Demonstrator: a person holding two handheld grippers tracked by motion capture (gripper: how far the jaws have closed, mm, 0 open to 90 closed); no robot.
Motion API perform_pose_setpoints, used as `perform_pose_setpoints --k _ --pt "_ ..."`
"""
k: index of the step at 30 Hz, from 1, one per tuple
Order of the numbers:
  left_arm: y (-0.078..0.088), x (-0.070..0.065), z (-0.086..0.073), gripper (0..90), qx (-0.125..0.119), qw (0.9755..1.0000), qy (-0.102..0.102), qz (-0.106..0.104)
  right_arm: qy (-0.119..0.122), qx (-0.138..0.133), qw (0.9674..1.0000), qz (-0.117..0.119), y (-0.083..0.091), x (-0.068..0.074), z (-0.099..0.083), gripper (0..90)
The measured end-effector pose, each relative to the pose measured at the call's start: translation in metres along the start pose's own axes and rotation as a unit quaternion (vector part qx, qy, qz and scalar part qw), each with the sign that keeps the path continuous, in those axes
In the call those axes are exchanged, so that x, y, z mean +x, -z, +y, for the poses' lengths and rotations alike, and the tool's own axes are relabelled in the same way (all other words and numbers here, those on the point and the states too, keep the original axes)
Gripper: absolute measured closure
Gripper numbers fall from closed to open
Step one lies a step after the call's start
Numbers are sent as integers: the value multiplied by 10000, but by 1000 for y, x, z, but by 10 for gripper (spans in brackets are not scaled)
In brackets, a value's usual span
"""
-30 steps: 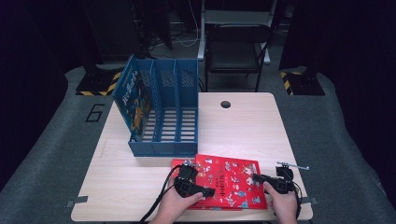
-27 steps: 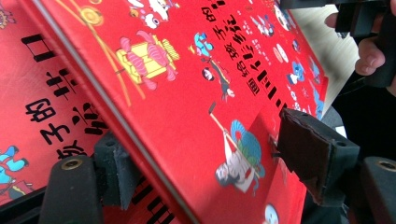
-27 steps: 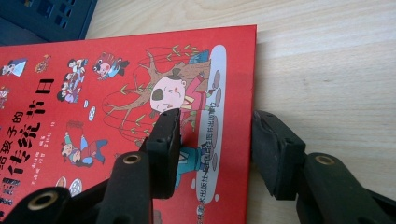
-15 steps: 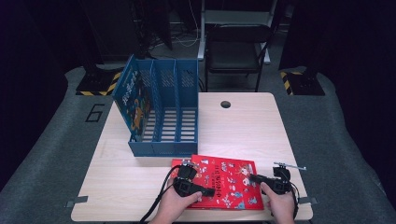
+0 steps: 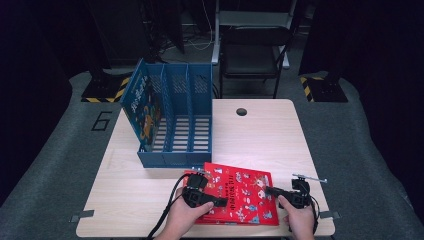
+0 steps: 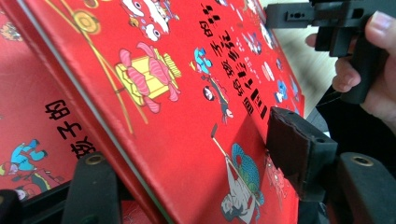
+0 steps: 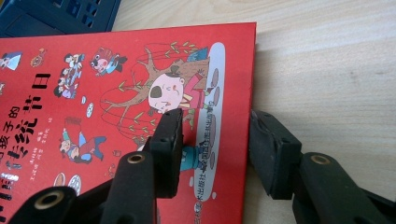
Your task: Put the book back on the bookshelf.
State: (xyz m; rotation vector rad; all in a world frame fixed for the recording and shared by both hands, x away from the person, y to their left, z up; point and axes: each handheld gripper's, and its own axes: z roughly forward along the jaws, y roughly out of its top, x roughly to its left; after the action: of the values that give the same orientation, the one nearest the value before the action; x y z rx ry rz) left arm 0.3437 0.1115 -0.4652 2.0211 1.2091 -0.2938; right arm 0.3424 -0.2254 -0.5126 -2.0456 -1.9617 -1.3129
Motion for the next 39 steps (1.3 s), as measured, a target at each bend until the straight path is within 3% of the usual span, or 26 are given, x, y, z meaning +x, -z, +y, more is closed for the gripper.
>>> perform_pose_setpoints --k 3,8,12,15,19,24,28,39 --pt "2 0 1 395 -32 10000 60 -31 -14 7 10000 41 -1 0 0 556" --pt "8 -3 6 426 -27 10000 -25 20 -37 48 9999 89 -3 -1 -1 555" --pt "12 -5 9 453 -1 10000 57 -63 -63 110 9999 82 -3 3 -1 555" --pt "14 -5 11 471 -39 9999 86 -68 55 91 9999 104 -4 2 -1 552" --pt "18 -5 13 495 -13 9999 82 -99 12 123 9998 134 -5 5 -2 542" --pt "21 -6 15 510 -41 9998 138 -113 231 121 9995 162 -6 6 -2 528" --pt "22 -7 16 525 -68 9997 223 -120 246 129 9994 193 -7 6 -2 526" --pt "27 -13 24 567 -75 9997 201 -148 301 94 9991 266 -6 6 -1 536"
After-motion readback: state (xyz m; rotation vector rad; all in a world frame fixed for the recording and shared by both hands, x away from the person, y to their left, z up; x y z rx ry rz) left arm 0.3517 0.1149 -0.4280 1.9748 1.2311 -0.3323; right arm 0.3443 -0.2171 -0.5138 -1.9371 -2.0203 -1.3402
